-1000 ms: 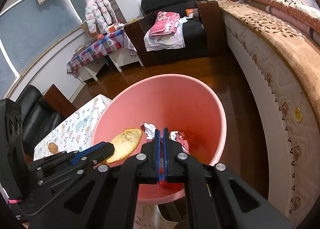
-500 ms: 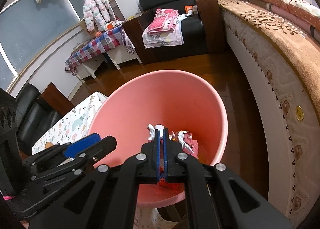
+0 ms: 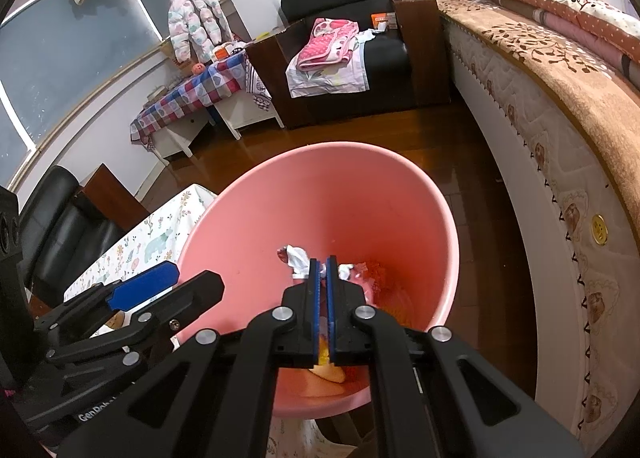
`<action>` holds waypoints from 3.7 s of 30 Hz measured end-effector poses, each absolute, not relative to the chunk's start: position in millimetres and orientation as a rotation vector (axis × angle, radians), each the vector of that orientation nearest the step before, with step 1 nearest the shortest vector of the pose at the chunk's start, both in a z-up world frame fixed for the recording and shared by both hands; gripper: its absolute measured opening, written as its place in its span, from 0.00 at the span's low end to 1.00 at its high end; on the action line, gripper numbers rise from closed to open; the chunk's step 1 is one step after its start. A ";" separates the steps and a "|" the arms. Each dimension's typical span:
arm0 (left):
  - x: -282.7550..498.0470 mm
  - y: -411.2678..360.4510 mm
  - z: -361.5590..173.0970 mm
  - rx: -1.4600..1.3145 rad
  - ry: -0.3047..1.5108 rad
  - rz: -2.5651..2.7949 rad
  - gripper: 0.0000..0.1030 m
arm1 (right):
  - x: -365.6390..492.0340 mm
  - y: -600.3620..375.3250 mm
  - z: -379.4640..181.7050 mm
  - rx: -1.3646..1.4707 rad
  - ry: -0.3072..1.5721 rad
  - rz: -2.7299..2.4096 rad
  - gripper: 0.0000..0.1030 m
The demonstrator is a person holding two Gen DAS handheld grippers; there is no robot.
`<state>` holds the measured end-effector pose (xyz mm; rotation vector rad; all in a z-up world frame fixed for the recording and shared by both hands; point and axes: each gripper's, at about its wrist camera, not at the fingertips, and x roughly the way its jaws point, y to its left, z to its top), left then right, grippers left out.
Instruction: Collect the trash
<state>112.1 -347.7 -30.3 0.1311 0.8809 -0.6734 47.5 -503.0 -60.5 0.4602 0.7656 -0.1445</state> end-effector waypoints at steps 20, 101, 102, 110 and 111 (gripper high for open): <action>107.2 -330.7 -24.3 0.097 0.876 -0.667 0.60 | 45.5 -502.0 -61.7 0.484 0.768 -0.135 0.29; 8.1 -136.1 47.0 -0.062 0.619 -0.309 0.55 | -35.8 -340.7 15.7 0.260 0.536 -0.017 0.67; 8.1 -135.1 46.3 -0.063 0.620 -0.308 0.55 | -35.5 -340.2 14.9 0.261 0.536 -0.019 0.67; 10.4 -132.7 42.1 -0.065 0.632 -0.306 0.55 | -33.0 -334.2 13.1 0.249 0.536 -0.028 0.67; 10.4 -132.7 42.2 -0.065 0.631 -0.305 0.55 | -33.5 -333.0 13.5 0.244 0.533 -0.030 0.67</action>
